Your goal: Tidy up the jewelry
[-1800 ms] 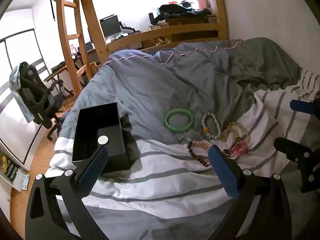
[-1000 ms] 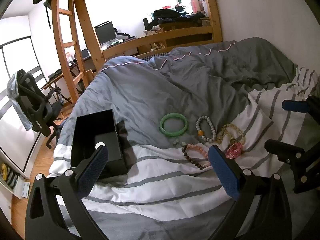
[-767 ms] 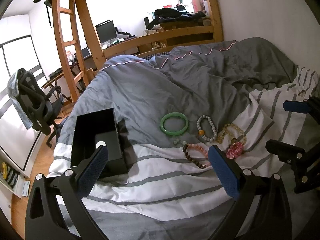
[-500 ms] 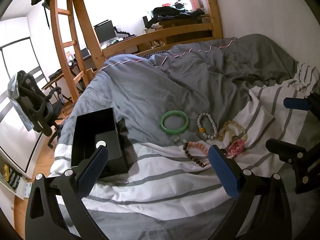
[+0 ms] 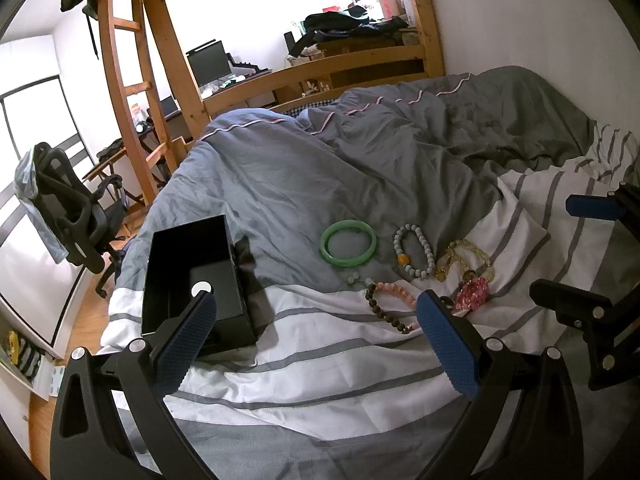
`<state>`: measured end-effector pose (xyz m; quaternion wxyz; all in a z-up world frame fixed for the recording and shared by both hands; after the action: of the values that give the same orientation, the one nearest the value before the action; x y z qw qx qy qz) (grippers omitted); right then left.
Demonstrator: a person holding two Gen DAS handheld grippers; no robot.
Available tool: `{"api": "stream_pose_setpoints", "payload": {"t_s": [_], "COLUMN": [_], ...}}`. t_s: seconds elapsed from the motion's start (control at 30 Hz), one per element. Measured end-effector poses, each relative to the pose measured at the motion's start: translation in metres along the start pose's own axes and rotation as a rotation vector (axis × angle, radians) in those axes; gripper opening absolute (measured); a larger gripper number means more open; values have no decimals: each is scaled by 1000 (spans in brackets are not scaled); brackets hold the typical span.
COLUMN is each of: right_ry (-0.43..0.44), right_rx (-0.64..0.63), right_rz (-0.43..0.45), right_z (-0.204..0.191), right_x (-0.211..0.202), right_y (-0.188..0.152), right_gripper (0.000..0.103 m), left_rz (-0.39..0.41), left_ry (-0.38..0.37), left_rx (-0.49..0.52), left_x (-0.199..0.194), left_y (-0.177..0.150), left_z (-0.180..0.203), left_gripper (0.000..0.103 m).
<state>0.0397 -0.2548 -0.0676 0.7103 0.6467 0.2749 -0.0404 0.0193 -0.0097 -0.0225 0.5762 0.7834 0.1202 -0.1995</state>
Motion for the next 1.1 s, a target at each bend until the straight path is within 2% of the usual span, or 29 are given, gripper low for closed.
{"api": "stream_pose_setpoints", "payload": {"t_s": [1.1], "right_ry": [-1], "right_rx": [-3], "right_rz": [-9], "right_z": [-3], "right_x": [3], "right_y": [-5], "right_gripper": [99], "left_rz": [-6], "left_ry": [2], "left_rx": [10], "left_x": [1], "left_y": [-1], "left_z": [4], "left_gripper": [99]}}
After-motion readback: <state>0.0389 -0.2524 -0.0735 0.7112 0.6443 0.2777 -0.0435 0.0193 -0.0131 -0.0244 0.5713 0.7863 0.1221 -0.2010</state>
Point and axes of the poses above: each gripper's, at about its wrist camera, not at the fingertips, and x roughly the way its jaws point, z to its right, y to its top, the point moved 3 cm from there along x, roughly the way its jaws point, and after that the axes turned 12 degrees about z, right-handed, at the moved point
